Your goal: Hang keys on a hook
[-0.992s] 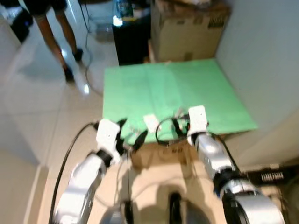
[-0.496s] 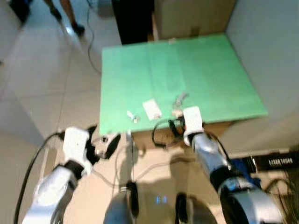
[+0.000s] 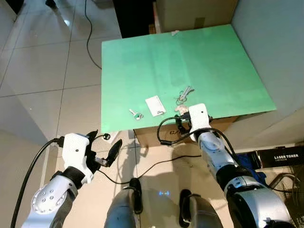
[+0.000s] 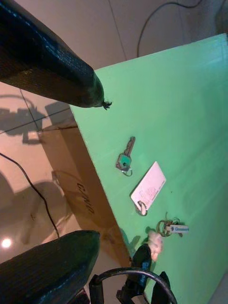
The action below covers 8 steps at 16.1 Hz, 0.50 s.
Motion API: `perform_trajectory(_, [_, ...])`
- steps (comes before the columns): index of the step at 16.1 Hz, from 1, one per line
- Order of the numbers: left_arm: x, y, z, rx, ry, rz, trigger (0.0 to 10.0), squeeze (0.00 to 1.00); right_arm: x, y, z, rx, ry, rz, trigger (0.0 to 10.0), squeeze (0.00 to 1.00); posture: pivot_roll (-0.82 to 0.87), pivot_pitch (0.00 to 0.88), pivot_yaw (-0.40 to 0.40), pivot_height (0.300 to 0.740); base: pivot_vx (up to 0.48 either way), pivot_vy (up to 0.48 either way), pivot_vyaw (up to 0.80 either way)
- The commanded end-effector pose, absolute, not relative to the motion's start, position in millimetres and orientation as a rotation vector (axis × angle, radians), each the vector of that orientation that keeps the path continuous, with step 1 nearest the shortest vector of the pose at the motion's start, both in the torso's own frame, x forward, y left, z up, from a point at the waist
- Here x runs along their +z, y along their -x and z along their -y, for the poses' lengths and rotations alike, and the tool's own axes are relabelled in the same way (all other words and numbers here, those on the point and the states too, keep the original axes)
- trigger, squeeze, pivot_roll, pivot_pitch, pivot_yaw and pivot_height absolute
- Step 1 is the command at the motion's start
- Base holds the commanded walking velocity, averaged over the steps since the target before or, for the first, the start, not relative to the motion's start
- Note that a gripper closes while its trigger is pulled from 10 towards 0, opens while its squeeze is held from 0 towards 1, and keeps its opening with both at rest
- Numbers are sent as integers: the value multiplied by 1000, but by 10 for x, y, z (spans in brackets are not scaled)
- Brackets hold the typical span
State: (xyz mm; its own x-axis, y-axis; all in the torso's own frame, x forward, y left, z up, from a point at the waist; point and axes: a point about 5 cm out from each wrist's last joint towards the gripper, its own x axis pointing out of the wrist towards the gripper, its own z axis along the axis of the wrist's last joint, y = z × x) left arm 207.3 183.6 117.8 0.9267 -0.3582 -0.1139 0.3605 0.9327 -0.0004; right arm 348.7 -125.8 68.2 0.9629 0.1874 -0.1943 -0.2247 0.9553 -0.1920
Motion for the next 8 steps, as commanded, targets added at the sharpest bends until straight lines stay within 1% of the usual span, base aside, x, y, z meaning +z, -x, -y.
perform_trajectory(1, [1171, -2040, -1826, -367, -22, -127, 10000, 0, 686, -3489, 1238, 220, 211, -171, 10000, 0, 120, 327, 89, 740, 0, 0, 0])
perform_trajectory(3, [1168, -2041, -1793, -372, -17, -124, 10000, 0, 737, -3516, 1223, 234, 221, -145, 10000, 0, 113, 325, 87, 740, 0, 0, 0])
perform_trajectory(4, [1164, -2040, -1778, -374, -13, -125, 10000, 0, 765, -3531, 1216, 241, 253, -129, 8039, 0, 106, 330, 85, 740, 0, 0, 0])
perform_trajectory(5, [1162, -2038, -1775, -373, -12, -126, 10000, 0, 773, -3535, 1213, 244, 272, -123, 8039, 0, 106, 330, 85, 740, 0, 0, 0])
perform_trajectory(6, [1158, -2031, -1759, -374, -9, -127, 10000, 0, 781, -3540, 1209, 250, 279, -119, 745, 0, 104, 335, 84, 740, 0, 0, 0])
perform_trajectory(7, [1163, -2031, -1751, -375, -7, -127, 10000, 0, 785, -3545, 1196, 260, 240, -125, 0, 0, 104, 339, 84, 740, 0, 0, 0])
perform_trajectory(8, [1164, -2030, -1750, -374, -6, -127, 10000, 0, 794, -3552, 1186, 262, 190, -128, 0, 0, 106, 343, 84, 740, 0, 0, 0])
